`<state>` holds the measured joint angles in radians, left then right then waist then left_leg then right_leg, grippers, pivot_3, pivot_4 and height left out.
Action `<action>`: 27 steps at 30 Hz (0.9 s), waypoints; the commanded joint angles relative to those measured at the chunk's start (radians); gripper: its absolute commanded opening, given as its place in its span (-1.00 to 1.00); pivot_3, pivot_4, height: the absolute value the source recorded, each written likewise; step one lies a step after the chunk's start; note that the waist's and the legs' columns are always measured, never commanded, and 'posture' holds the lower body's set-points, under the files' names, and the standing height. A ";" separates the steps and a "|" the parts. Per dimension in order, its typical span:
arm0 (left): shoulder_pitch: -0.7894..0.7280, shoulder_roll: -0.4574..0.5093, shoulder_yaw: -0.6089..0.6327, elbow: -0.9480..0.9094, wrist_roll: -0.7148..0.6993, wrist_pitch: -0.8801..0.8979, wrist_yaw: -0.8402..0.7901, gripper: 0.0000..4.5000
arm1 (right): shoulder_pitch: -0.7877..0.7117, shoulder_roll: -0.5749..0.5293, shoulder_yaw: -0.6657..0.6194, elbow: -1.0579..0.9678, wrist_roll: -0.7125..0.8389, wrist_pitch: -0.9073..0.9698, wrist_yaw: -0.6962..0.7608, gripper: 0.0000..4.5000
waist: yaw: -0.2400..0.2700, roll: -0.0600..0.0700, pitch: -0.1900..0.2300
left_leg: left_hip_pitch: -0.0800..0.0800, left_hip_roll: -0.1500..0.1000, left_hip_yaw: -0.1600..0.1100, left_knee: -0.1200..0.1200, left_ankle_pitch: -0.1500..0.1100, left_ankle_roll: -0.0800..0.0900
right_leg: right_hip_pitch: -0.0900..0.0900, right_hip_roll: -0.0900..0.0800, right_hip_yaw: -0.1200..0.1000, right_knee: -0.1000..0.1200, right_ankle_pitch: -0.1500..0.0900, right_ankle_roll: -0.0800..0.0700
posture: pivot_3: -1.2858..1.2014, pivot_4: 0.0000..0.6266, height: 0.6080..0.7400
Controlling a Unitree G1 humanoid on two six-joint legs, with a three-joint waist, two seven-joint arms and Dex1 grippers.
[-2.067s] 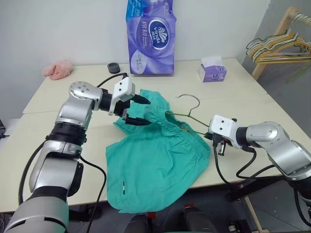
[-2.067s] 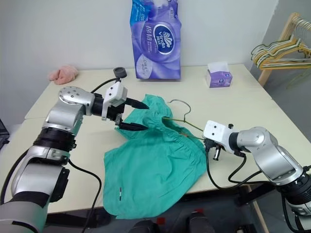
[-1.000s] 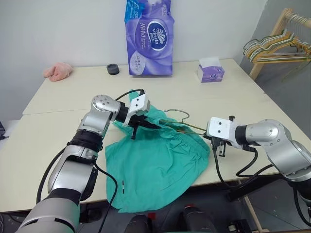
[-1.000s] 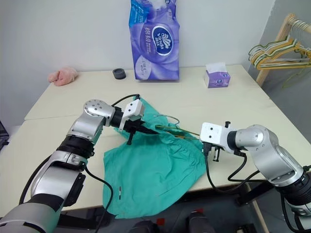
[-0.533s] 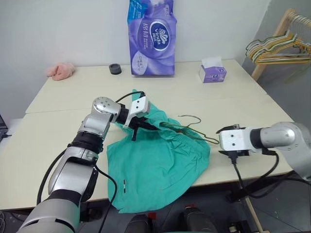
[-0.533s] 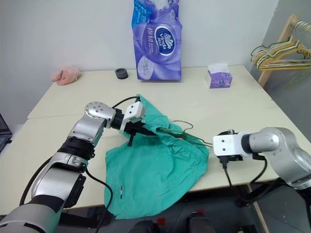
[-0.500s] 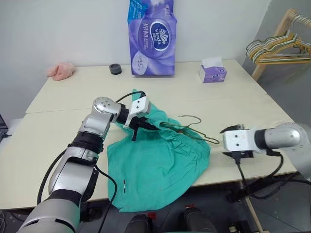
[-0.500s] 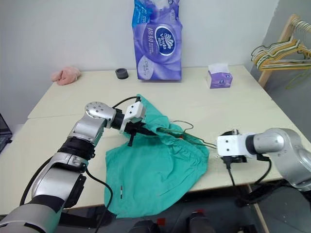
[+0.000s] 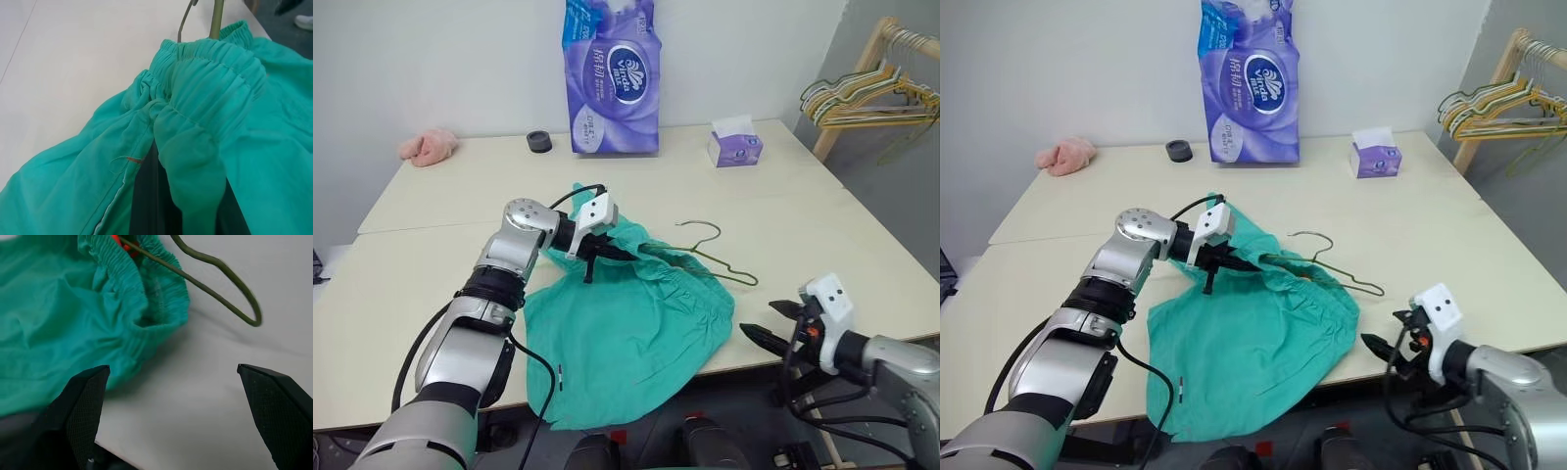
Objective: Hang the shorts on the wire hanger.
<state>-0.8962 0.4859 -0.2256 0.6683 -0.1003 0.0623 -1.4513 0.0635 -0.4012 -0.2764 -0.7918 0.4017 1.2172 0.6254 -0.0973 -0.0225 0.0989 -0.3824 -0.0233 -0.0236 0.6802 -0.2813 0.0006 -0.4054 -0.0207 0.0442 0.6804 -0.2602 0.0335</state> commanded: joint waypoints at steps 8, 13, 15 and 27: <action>-0.022 0.011 0.048 -0.034 -0.027 0.008 0.017 -1.00 | -0.059 0.124 0.098 0.026 0.040 0.112 -0.197 0.98 | -0.003 0.000 0.000 | 0.000 -0.001 0.000 0.000 0.000 0.000 | 0.000 0.000 -0.001 0.000 0.000 0.000 | -0.09 -0.81 1.00; -0.011 0.015 0.052 -0.051 -0.029 0.015 0.021 -1.00 | -0.125 0.213 0.092 0.093 0.065 0.159 -0.248 0.98 | -0.012 0.000 0.000 | 0.000 0.000 -0.001 -0.001 0.000 0.000 | 0.000 0.000 -0.001 0.000 0.000 0.000 | -0.09 -0.82 1.00; -0.008 0.018 0.054 -0.058 -0.032 0.021 0.024 -1.00 | -0.153 0.237 0.094 0.113 0.073 0.173 -0.265 0.81 | -0.012 0.000 0.000 | 0.000 0.000 -0.001 -0.001 0.000 0.000 | 0.000 0.000 -0.001 0.000 0.000 0.000 | -0.09 -0.82 1.00; -0.002 0.044 0.101 -0.091 -0.072 0.108 0.041 -1.00 | -0.166 0.079 0.079 0.138 0.073 0.107 -0.259 -0.94 | -0.014 0.000 0.000 | 0.000 0.000 -0.001 -0.001 0.000 0.000 | 0.000 0.000 -0.001 0.000 0.000 0.000 | -0.08 -0.84 1.00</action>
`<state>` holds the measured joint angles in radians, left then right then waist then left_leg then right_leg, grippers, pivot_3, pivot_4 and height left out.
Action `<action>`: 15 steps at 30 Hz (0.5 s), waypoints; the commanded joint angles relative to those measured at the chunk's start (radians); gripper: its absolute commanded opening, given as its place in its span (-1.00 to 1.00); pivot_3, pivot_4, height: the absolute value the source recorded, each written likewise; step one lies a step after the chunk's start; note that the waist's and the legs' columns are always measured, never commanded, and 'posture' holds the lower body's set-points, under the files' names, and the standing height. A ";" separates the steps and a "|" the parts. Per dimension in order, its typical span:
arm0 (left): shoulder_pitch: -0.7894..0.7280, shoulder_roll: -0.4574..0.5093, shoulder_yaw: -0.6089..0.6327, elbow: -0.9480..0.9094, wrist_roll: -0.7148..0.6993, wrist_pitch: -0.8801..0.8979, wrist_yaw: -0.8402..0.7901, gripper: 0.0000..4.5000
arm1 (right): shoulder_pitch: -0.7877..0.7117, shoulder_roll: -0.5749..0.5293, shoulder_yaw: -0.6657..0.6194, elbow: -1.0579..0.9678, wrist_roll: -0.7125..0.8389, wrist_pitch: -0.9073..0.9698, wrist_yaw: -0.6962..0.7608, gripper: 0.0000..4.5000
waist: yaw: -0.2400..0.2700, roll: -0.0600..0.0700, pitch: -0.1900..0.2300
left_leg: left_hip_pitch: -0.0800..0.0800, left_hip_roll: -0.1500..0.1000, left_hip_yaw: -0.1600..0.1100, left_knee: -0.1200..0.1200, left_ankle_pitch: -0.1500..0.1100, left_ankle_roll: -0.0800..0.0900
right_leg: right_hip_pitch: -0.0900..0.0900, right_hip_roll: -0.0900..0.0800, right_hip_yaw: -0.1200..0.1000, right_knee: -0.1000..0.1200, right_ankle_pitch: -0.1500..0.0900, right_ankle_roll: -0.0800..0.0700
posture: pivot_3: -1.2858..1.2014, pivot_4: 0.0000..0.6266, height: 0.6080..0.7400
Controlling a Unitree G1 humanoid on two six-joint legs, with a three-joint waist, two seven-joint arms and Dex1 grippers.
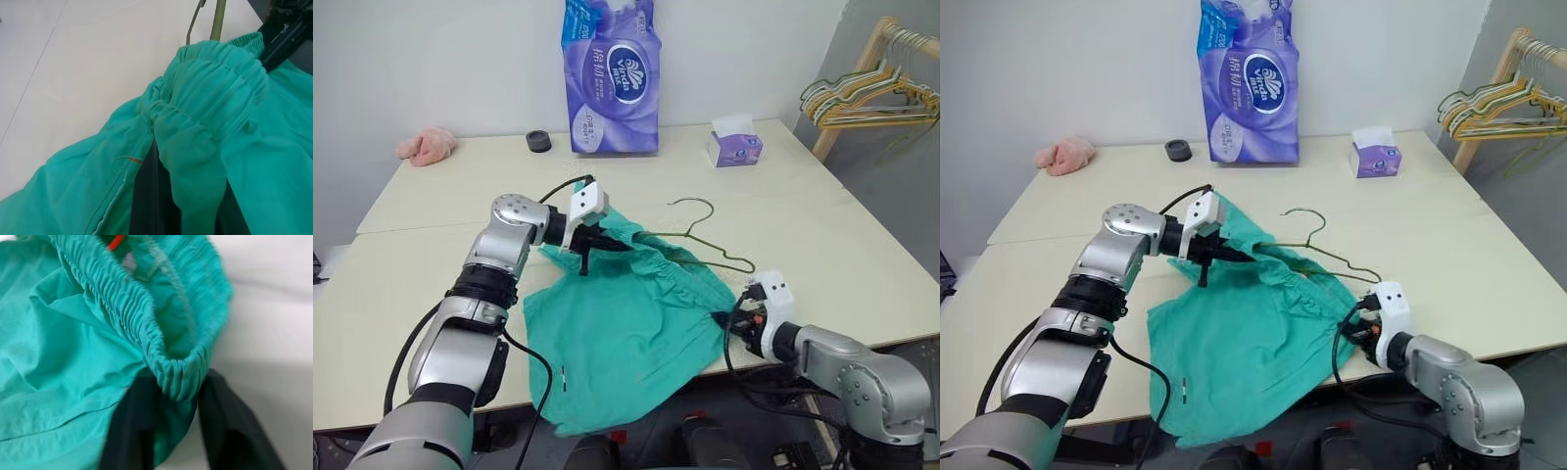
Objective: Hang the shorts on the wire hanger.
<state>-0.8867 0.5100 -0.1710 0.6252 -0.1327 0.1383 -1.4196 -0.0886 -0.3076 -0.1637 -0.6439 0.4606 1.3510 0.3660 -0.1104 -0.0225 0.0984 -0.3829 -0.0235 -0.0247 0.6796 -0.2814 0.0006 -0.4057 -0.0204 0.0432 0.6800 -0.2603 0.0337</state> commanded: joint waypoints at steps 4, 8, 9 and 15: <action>-0.012 0.029 0.071 -0.081 -0.082 0.114 0.003 -1.00 | -0.034 -0.044 -0.045 0.009 0.005 -0.064 -0.007 -0.98 | -0.002 0.000 0.000 | 0.000 0.000 0.000 0.000 0.000 0.000 | 0.000 0.000 0.000 0.000 0.000 0.000 | -0.08 -0.84 1.00; -0.008 0.059 0.079 -0.149 -0.142 0.236 -0.048 -1.00 | -0.029 -0.081 -0.043 0.028 -0.006 -0.104 -0.009 -0.98 | -0.002 0.000 0.000 | 0.000 0.000 0.000 0.000 0.000 0.000 | 0.000 0.000 0.000 0.000 0.000 0.000 | -0.09 -0.85 1.00; -0.002 0.074 0.072 -0.171 -0.152 0.261 -0.073 -1.00 | -0.026 -0.088 -0.045 0.033 -0.005 -0.112 -0.007 -0.98 | -0.003 0.000 0.000 | 0.000 0.000 0.000 0.000 0.000 0.000 | 0.000 0.000 0.000 0.000 0.000 0.000 | -0.09 -0.84 1.00; 0.056 0.165 -0.019 -0.232 -0.099 0.223 -0.181 -1.00 | -0.004 -0.157 -0.040 0.043 -0.005 -0.172 0.019 -0.98 | -0.003 0.001 0.000 | 0.000 0.000 0.000 0.000 0.000 0.000 | 0.000 0.000 0.000 0.000 0.000 0.000 | -0.09 -0.82 1.00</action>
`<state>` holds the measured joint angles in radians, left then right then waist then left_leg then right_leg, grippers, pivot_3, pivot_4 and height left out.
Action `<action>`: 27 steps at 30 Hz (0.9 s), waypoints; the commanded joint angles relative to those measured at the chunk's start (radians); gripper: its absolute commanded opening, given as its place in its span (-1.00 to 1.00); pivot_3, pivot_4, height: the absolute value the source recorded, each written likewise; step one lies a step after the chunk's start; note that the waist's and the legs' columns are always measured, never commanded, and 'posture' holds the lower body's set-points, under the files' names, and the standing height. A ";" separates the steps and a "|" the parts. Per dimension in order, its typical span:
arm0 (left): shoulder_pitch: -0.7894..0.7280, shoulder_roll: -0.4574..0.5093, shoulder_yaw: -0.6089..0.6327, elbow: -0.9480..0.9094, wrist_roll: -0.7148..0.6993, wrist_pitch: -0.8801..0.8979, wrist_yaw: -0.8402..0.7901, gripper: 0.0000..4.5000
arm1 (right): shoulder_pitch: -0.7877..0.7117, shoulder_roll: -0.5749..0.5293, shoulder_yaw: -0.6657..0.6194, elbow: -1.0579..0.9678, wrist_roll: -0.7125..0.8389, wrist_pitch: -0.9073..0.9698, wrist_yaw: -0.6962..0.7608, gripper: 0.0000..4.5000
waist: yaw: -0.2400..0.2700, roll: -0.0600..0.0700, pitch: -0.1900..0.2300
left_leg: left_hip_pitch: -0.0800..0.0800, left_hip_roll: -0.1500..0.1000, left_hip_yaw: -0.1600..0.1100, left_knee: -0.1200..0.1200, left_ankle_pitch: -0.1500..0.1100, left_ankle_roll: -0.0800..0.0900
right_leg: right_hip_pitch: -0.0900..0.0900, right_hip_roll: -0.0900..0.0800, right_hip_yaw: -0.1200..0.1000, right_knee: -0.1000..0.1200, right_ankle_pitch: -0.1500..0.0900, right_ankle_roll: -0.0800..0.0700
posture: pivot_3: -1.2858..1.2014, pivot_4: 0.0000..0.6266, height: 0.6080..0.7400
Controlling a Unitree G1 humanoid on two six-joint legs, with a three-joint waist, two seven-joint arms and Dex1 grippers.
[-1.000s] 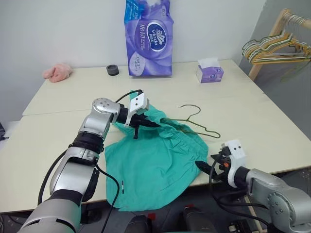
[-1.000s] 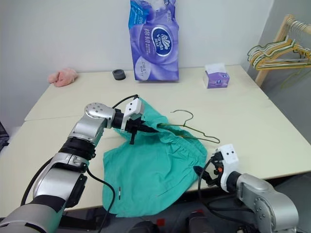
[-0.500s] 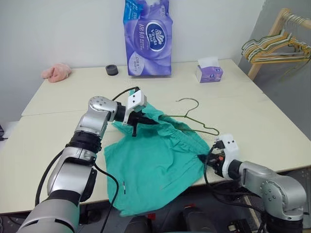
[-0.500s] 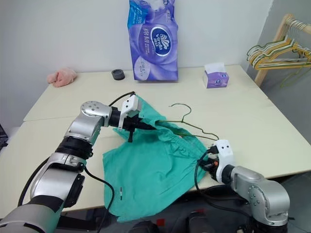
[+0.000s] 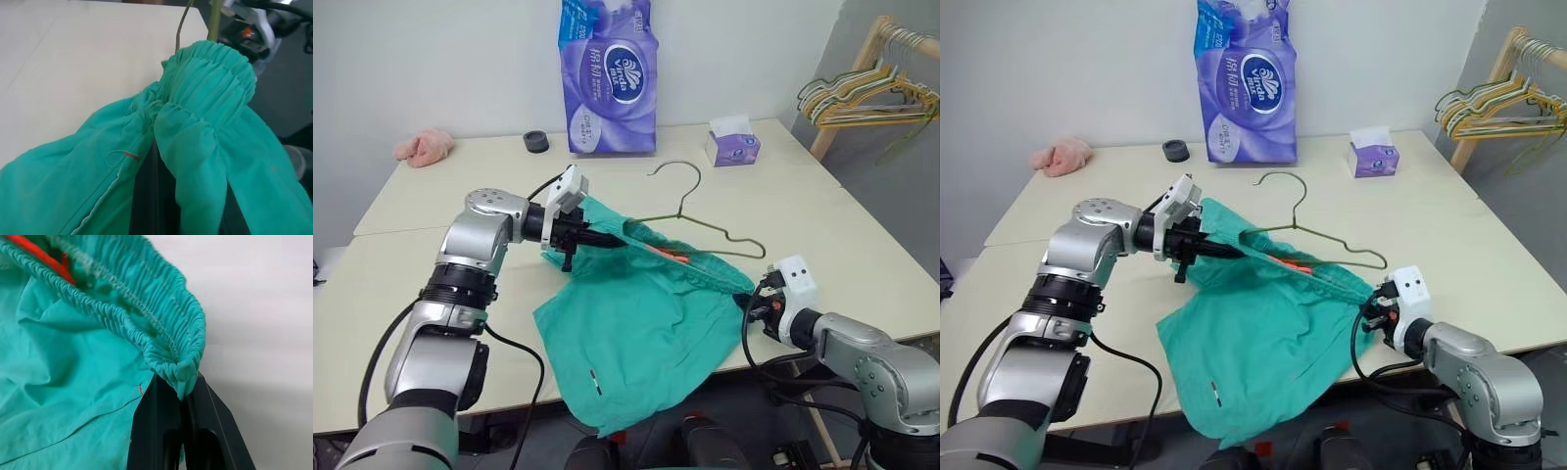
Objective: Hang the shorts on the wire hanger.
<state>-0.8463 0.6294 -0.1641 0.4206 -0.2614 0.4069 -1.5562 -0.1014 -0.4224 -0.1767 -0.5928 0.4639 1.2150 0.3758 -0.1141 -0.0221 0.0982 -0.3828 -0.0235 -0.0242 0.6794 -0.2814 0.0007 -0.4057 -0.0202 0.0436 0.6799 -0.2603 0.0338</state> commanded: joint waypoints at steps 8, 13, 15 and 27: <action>0.001 0.035 -0.052 0.060 0.086 -0.157 -0.009 -1.00 | 0.022 -0.096 -0.027 -0.036 0.014 -0.062 0.032 -0.98 | 0.006 0.000 0.000 | 0.000 -0.001 0.001 0.000 0.000 0.000 | 0.000 0.000 0.000 0.000 0.000 0.000 | -0.09 -0.82 1.00; -0.014 0.028 -0.027 0.047 0.040 -0.084 -0.026 -1.00 | 0.045 -0.098 -0.038 -0.020 0.016 -0.060 0.016 -0.98 | 0.003 0.000 0.000 | 0.000 0.000 0.000 0.000 0.000 0.000 | 0.000 0.000 0.000 0.000 0.000 0.000 | -0.10 -0.81 1.00; -0.024 0.024 -0.018 0.052 0.028 -0.065 -0.019 -1.00 | 0.054 -0.086 -0.050 0.000 0.022 -0.056 0.010 -0.98 | 0.003 0.000 0.000 | 0.000 0.000 0.000 0.000 0.000 0.000 | 0.000 0.000 0.000 0.000 0.000 0.000 | -0.10 -0.81 1.00; -0.042 -0.001 0.039 0.061 -0.057 0.056 0.045 -1.00 | 0.104 -0.082 -0.106 0.032 0.030 -0.074 0.006 -0.98 | 0.002 0.000 0.000 | 0.000 0.000 0.000 0.000 0.000 0.000 | 0.000 0.001 0.000 0.000 0.000 0.001 | -0.10 -0.80 1.00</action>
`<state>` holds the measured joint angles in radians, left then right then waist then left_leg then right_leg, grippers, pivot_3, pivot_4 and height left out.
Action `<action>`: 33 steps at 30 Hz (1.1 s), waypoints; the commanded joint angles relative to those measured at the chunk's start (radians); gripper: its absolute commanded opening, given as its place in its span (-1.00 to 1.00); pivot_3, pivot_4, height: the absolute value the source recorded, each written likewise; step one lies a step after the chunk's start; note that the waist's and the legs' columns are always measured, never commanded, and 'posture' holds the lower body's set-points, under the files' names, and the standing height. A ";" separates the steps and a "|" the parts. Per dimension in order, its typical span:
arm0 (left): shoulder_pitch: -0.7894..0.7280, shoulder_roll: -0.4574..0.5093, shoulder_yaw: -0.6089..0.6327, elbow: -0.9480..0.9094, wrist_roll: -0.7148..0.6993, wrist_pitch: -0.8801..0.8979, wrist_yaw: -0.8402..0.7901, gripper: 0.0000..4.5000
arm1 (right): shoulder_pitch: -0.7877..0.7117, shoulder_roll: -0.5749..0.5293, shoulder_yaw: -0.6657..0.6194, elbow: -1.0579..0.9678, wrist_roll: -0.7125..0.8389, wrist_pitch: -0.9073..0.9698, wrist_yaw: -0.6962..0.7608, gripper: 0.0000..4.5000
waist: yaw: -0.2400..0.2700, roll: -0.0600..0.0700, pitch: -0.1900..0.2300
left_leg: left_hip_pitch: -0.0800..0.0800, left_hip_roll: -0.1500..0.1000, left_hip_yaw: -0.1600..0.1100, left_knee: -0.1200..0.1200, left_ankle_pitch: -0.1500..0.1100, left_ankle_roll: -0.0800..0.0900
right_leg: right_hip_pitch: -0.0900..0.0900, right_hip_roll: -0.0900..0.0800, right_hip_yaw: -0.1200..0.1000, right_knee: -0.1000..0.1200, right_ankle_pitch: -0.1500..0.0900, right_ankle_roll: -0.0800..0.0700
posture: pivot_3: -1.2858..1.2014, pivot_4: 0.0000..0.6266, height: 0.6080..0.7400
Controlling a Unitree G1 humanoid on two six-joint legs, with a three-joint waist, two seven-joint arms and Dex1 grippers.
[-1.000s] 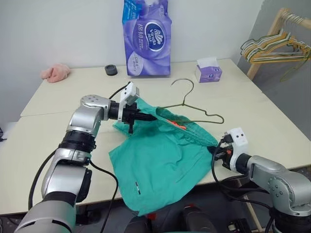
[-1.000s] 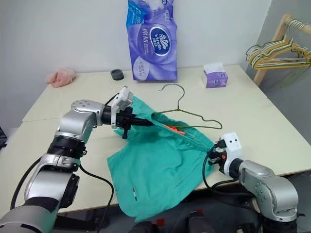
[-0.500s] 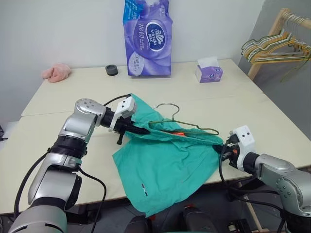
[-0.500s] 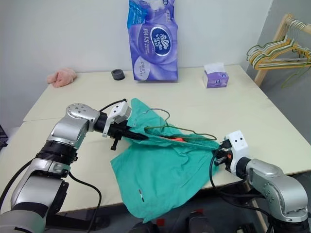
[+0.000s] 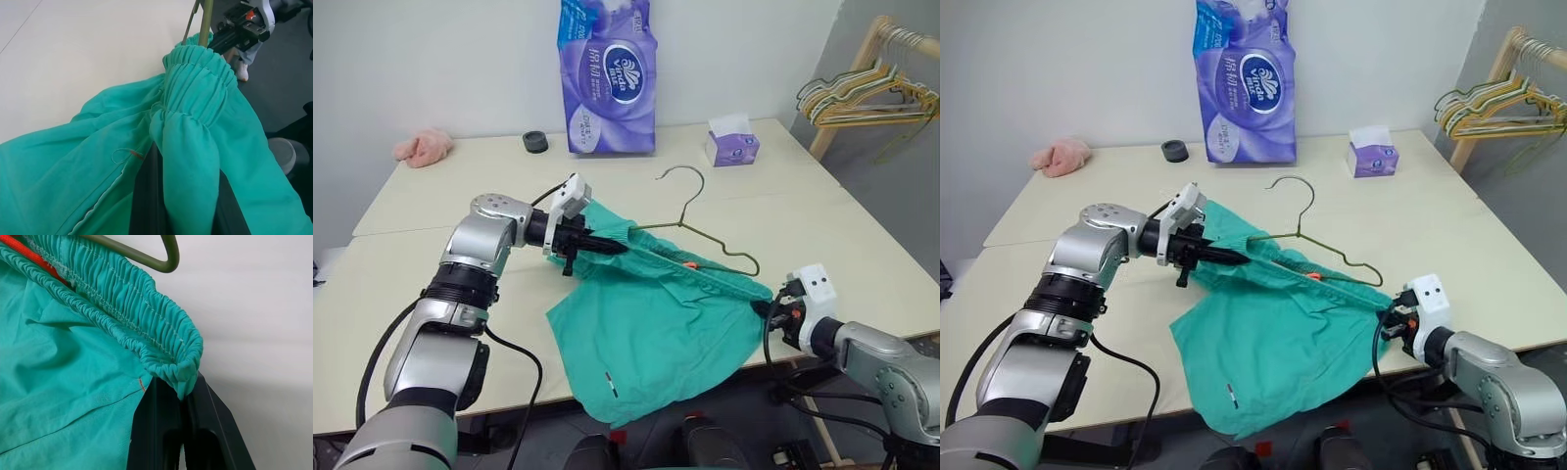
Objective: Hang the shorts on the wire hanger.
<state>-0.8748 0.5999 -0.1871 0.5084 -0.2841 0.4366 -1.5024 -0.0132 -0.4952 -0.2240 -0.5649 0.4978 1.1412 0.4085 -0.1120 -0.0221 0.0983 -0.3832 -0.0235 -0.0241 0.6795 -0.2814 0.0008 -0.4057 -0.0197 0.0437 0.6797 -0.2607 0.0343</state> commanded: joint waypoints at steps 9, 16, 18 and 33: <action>-0.005 0.072 0.047 -0.093 -0.078 0.109 -0.092 -1.00 | 0.033 -0.016 -0.069 0.044 -0.008 0.008 -0.042 -0.98 | 0.000 0.000 0.000 | 0.000 0.000 0.000 0.000 0.000 0.000 | 0.000 0.000 0.000 0.000 0.000 0.000 | -0.10 -0.80 1.00; 0.015 0.102 0.022 -0.126 -0.077 0.104 -0.112 -1.00 | 0.044 -0.023 -0.068 0.068 -0.015 -0.001 -0.045 -0.98 | 0.000 0.000 0.000 | 0.000 0.000 0.000 0.000 0.000 0.000 | 0.000 0.000 0.000 0.000 0.000 0.000 | -0.10 -0.80 1.00; 0.017 0.110 0.011 -0.124 -0.072 0.088 -0.112 -1.00 | 0.049 -0.028 -0.066 0.060 -0.013 -0.002 -0.041 -0.98 | 0.000 0.000 0.000 | 0.000 0.000 0.000 0.000 0.000 0.000 | 0.000 0.000 0.000 0.000 0.000 0.000 | -0.10 -0.80 1.00; 0.043 0.160 -0.083 -0.094 -0.023 -0.070 -0.112 -1.00 | 0.065 -0.153 -0.016 0.043 -0.053 -0.099 -0.015 -0.98 | 0.002 0.000 0.000 | 0.000 -0.001 0.001 0.000 0.000 0.000 | 0.000 0.000 0.001 -0.001 -0.001 0.002 | -0.10 -0.80 1.00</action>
<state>-0.8182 0.7098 -0.2958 0.4010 -0.3128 0.3828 -1.6063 0.0446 -0.6170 -0.1907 -0.5470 0.5046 1.0493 0.4148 -0.1098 -0.0221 0.0984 -0.3831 -0.0240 -0.0231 0.6794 -0.2814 0.0008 -0.4055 -0.0194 0.0442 0.6791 -0.2632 0.0384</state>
